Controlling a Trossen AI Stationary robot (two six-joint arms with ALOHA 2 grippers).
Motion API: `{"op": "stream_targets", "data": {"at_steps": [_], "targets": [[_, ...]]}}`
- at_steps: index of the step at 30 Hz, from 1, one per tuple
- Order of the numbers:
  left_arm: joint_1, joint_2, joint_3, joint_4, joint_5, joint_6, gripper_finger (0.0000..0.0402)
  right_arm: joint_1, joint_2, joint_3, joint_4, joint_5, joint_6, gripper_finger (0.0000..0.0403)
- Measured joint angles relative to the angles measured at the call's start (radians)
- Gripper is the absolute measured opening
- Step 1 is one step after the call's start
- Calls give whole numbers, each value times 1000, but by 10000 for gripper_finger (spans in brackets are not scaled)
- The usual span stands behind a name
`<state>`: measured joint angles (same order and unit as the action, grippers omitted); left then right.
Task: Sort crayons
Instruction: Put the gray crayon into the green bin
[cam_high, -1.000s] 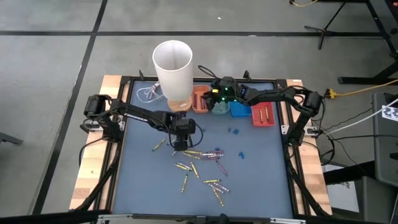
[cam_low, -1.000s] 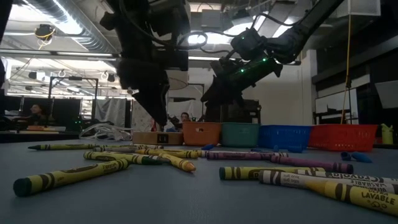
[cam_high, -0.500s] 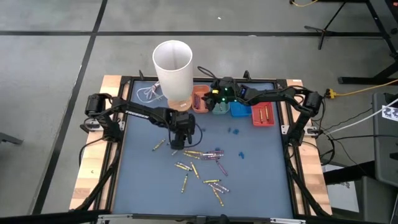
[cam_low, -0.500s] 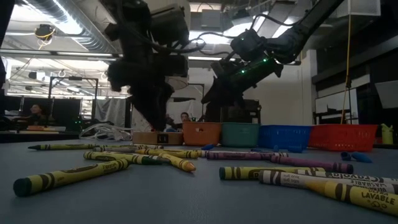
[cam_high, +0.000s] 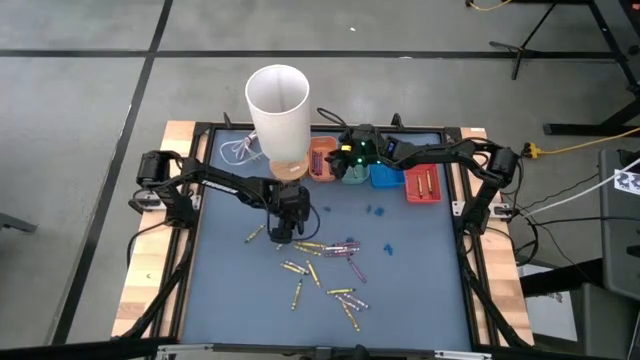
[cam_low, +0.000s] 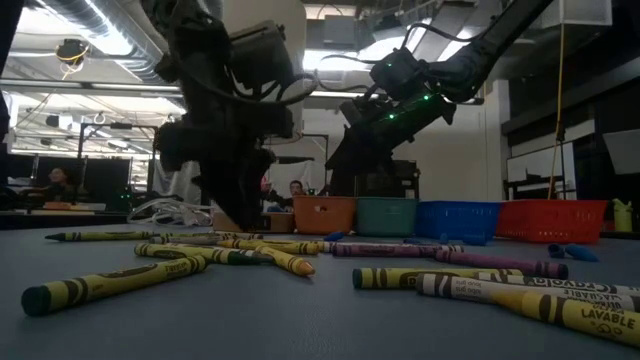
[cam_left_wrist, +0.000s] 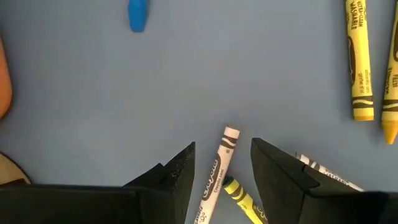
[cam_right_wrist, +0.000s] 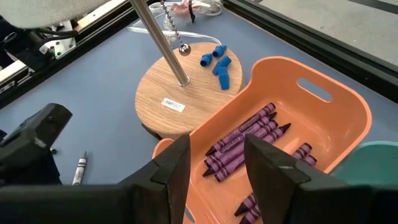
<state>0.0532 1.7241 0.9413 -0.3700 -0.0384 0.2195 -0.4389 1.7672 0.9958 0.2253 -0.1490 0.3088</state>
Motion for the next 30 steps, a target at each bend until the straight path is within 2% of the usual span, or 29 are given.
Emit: {"op": "stream_targets", "data": {"at_steps": [7,11,16,22,30], "targets": [[0,0,-59,91,0,-18,141,1,0,0,1,-11,0,150],[0,0,-70,105,0,-34,133,1,-16,0,3,-83,0,150],[-1,0,-89,144,5,-36,102,1,-62,0,2,-184,0,150],[1,-1,-105,159,8,-63,64,1,-165,0,-59,-273,-57,150],[1,-1,-108,192,7,-109,21,0,-355,0,-253,-236,-195,150]]}}
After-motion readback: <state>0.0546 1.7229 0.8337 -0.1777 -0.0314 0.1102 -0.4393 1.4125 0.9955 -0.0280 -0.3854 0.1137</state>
